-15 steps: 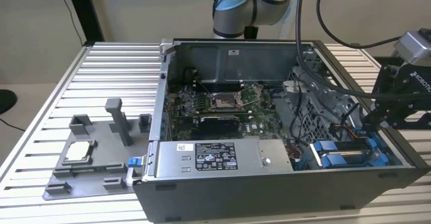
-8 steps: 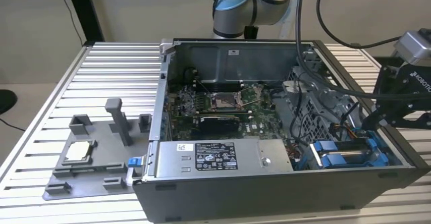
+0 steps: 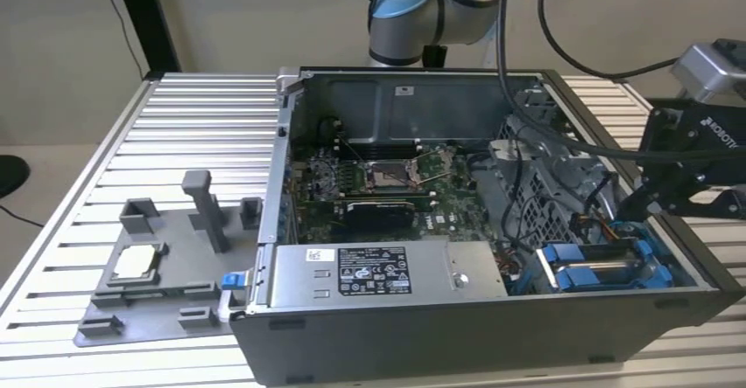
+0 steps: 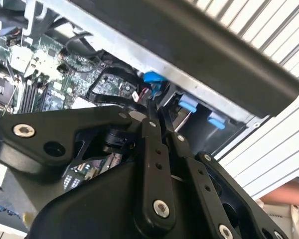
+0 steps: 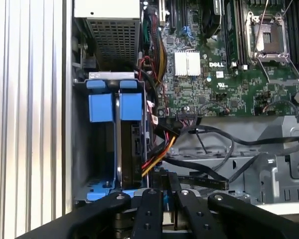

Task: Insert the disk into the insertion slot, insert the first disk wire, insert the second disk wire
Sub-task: 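Insert the first disk wire, then insert the second disk wire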

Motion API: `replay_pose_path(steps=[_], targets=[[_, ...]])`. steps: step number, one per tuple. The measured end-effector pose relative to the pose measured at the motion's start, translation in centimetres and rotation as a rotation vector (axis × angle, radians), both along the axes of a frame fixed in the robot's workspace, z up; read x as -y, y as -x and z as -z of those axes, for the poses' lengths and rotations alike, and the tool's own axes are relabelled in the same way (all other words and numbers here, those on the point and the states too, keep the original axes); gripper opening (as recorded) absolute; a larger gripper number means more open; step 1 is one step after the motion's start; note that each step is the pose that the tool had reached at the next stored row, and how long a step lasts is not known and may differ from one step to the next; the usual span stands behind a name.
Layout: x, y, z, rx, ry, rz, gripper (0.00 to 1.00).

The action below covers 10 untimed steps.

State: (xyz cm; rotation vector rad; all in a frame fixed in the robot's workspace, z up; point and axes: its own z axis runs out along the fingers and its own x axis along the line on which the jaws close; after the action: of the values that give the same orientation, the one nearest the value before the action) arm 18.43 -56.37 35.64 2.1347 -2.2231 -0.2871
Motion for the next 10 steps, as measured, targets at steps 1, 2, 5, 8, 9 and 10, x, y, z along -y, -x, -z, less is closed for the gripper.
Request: replay_pose_path(steps=[1, 2, 5, 8, 9, 10], targets=[[0.00, 0.43, -0.08, 0.0011, 0.0003, 0.000, 0.00], [0.00, 0.85, -0.19, 0.0021, 0.0009, 0.000, 0.00], [0.01, 1.98, -0.53, 0.0053, 0.0075, 0.000, 0.00], [0.02, 2.88, -0.77, 0.0119, 0.0187, -0.001, 0.00], [0.02, 3.11, -0.84, 0.0156, 0.0228, -0.001, 0.00], [0.02, 3.31, -0.86, 0.0209, 0.0255, -0.001, 0.00]])
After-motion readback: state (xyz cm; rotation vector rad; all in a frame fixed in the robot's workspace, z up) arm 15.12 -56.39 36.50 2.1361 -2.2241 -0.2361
